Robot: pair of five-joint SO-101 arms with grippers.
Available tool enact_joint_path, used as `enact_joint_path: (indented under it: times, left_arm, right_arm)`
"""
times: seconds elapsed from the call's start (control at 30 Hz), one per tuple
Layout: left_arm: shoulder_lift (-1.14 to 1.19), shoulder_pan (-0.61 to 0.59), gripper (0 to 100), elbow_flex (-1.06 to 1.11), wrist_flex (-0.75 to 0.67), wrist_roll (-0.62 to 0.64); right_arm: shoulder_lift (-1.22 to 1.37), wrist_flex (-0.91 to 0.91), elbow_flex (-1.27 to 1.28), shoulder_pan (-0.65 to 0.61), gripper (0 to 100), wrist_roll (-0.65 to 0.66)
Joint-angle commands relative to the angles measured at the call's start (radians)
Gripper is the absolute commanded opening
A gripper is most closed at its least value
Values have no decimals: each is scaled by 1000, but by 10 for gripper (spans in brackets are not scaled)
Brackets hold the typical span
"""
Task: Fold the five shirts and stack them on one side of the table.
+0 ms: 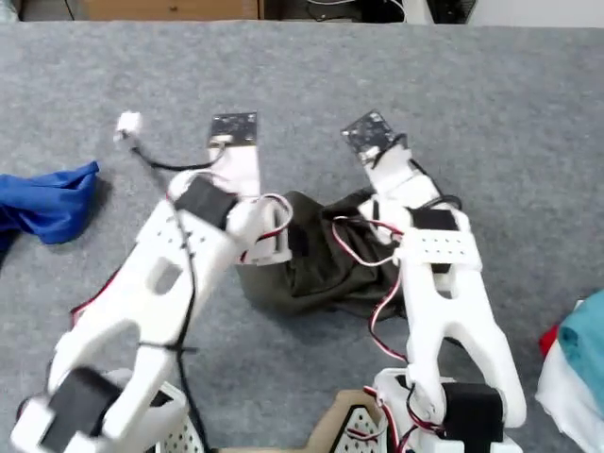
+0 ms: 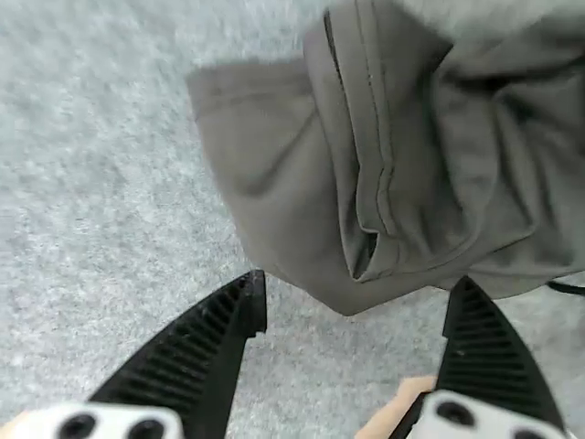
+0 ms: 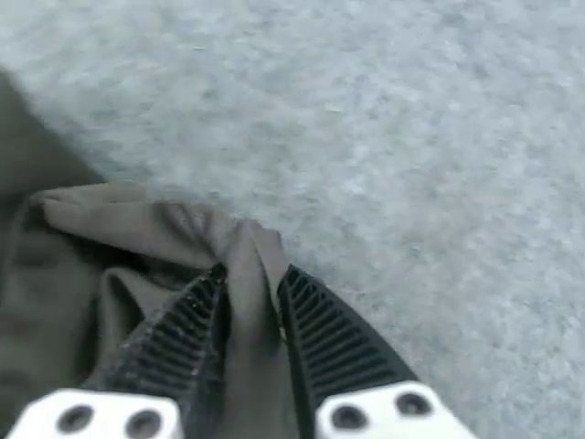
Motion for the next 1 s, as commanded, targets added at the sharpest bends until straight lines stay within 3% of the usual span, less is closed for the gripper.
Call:
enact_joint_path:
  times: [0.0,0.27,0.4,0.57,0.83,0.97]
  left_arm:
    - [140,15,315,-132,-12,12]
    - [486,29,314,-316,9,12]
    - [524,109,314,-354,117,12]
    - [526,144,313,-351,124,12]
    - [526,152,135,-361,117,6]
    - [526,152,115,-351,95,6]
  right_arm:
    - [-19,-37,4,62,5,11]
    - [-18,-38,5,96,5,11]
    - [-18,-38,5,96,5,11]
    - [-16,-64,13,97,5,11]
    - [-16,-64,13,97,5,11]
    - [-16,-64,13,97,5,9]
